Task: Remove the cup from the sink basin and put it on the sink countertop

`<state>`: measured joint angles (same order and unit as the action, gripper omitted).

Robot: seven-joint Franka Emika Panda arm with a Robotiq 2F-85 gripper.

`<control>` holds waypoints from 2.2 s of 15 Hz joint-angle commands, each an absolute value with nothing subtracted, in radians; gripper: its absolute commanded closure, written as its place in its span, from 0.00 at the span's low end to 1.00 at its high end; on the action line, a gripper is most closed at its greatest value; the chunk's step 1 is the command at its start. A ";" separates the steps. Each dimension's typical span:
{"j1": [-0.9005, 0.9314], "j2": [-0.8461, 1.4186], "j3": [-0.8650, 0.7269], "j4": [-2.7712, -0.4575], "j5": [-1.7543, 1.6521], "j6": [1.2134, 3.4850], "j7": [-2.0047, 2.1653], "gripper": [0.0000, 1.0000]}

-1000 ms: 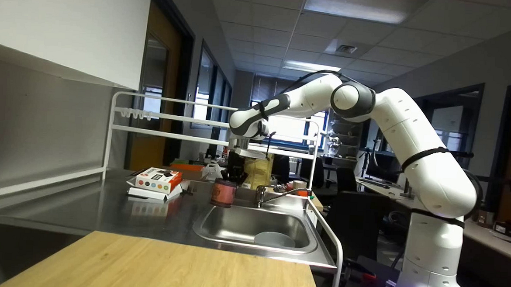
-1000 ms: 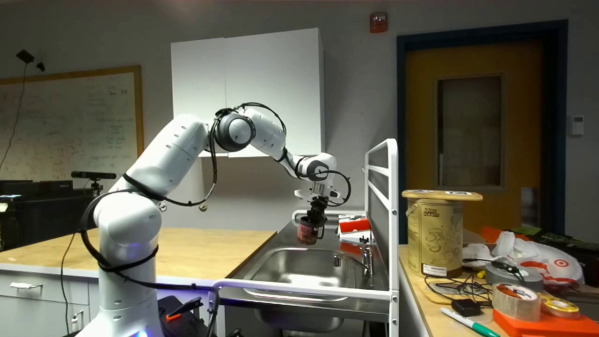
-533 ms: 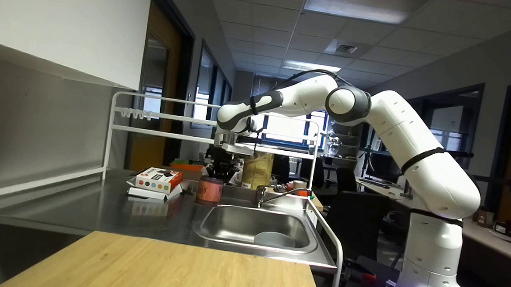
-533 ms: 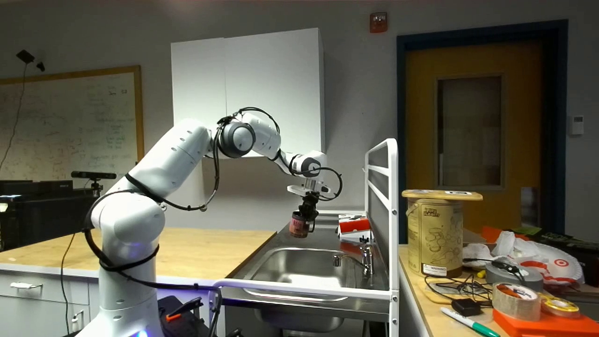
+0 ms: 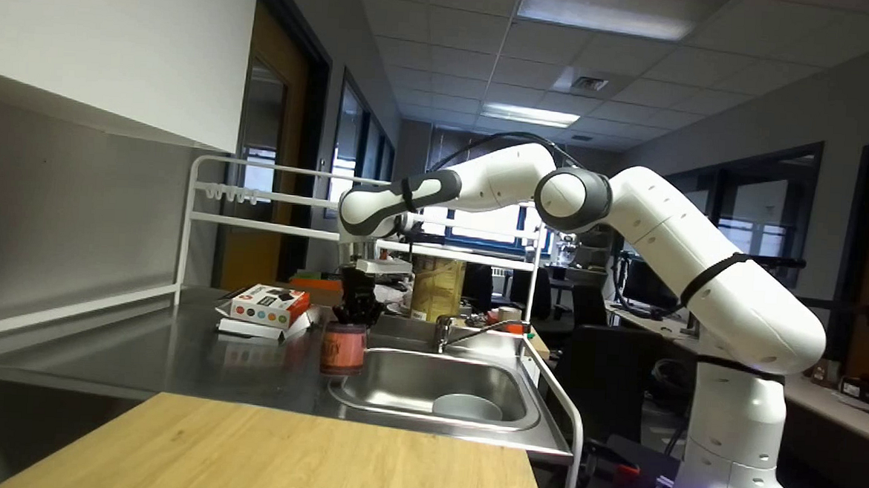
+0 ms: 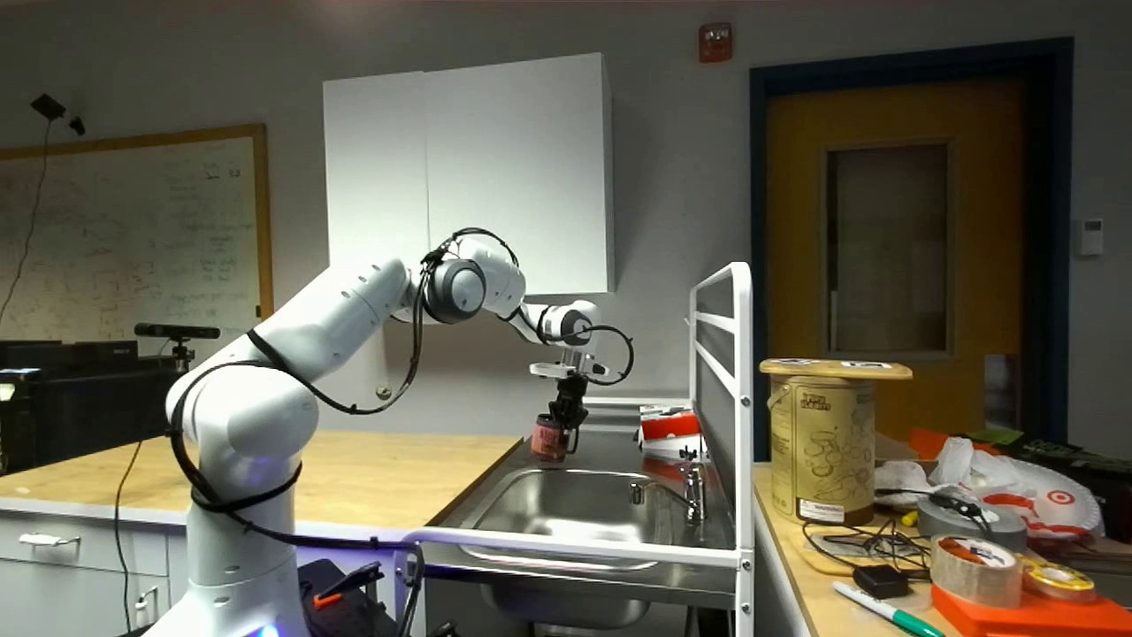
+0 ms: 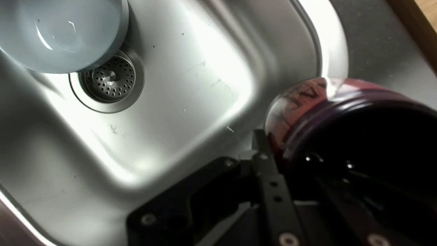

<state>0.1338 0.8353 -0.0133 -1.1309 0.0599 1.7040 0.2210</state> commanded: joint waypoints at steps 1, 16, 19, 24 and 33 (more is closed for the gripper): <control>0.145 0.957 -0.021 -0.979 0.012 1.620 0.246 0.98; 0.152 1.049 -0.039 -0.792 0.012 1.577 0.290 0.98; 0.152 1.050 -0.046 -0.795 0.007 1.622 0.315 0.98; 0.159 1.052 -0.075 -0.813 -0.007 1.715 0.370 0.98; 0.164 1.090 -0.108 -0.802 -0.022 1.704 0.409 0.27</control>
<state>0.1556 1.0544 -0.0875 -0.8447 -0.0006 1.7161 0.3831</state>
